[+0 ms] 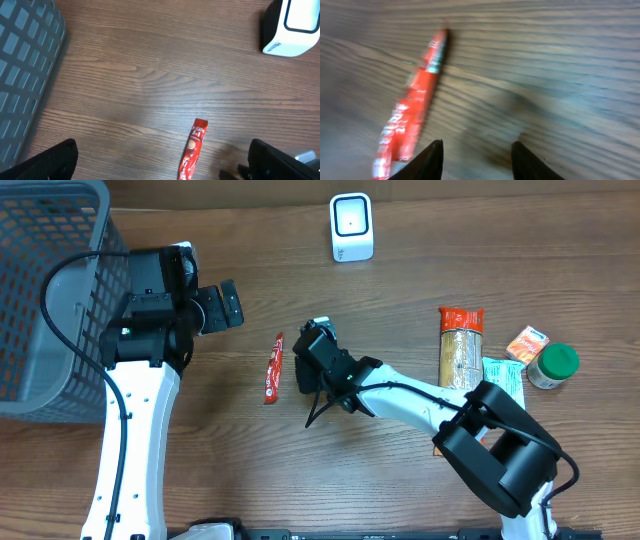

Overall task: Scan the item barcode
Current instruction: 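Lower and close the right gripper on the red sachet's end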

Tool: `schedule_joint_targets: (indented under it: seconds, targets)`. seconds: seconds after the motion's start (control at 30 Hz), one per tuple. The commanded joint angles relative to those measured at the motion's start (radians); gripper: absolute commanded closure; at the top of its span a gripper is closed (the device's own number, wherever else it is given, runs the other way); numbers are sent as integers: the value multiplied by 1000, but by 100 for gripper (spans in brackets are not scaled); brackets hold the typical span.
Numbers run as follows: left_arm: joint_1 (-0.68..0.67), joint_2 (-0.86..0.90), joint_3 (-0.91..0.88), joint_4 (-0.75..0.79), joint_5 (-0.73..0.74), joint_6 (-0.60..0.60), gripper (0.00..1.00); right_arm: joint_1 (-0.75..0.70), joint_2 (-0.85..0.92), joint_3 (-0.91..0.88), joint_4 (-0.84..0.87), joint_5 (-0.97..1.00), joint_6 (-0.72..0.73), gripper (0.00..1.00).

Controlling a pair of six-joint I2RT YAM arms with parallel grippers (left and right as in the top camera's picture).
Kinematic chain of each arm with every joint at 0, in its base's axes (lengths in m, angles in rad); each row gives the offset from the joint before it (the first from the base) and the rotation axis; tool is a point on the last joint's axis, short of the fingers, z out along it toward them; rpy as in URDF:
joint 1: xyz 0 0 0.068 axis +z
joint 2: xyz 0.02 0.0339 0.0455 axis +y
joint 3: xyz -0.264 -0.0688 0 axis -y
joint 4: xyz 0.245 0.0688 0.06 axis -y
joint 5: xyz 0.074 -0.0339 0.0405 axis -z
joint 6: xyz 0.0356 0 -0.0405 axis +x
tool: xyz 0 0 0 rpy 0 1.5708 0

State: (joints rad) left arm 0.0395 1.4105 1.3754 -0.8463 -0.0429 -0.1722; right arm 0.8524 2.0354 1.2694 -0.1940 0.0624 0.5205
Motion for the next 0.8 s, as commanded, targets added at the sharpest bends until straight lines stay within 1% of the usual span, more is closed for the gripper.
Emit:
schedule_joint_targets:
  seconds: [0.0, 0.3, 0.47, 0.63, 0.77]
  targets:
    - [-1, 7, 5, 1, -13, 12, 0, 18, -36, -5, 14, -100, -3, 64]
    - [-1, 7, 5, 1, -12, 12, 0, 88, 33, -5, 106, -98, -5, 75]
    - [-1, 7, 5, 1, -13, 12, 0, 102, 60, -5, 103, -20, -3, 75]
    - [-1, 7, 5, 1, -13, 12, 0, 112, 69, -5, 95, -66, 56, 75]
    - [-1, 7, 5, 1, -12, 12, 0, 145, 92, -5, 103, -45, 55, 75]
